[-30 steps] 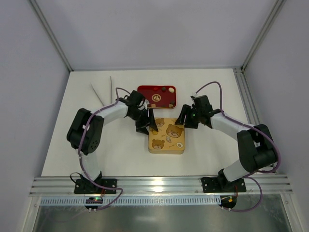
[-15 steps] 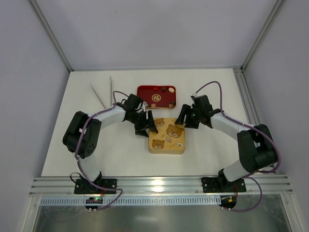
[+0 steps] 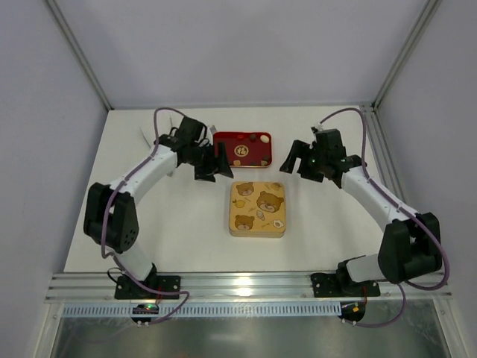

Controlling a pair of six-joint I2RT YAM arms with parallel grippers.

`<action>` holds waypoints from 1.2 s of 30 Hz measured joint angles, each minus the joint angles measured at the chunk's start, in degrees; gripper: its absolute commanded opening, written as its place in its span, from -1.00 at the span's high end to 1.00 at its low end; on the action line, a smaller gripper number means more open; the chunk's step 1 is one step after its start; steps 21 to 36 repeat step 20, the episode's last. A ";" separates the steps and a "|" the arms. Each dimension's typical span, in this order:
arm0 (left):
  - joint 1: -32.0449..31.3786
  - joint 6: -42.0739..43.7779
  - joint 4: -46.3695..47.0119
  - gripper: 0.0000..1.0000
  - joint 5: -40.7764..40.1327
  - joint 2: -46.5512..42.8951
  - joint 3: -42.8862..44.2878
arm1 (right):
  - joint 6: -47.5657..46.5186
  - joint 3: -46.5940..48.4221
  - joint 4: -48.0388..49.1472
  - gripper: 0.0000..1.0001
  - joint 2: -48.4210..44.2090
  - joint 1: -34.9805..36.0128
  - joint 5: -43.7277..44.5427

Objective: Pack the chocolate

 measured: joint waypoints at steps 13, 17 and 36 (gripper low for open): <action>-0.02 4.17 -1.75 -0.53 -3.93 -26.82 -1.92 | -1.44 5.64 -3.80 -0.95 -25.33 0.02 7.23; -0.02 3.98 -2.12 -0.54 -5.73 -33.09 -6.91 | -2.32 3.10 -5.11 -0.96 -31.95 0.02 11.10; -0.04 3.82 -2.54 -0.54 -6.47 -35.19 -9.11 | -2.78 0.87 -5.66 -0.96 -35.19 0.02 13.29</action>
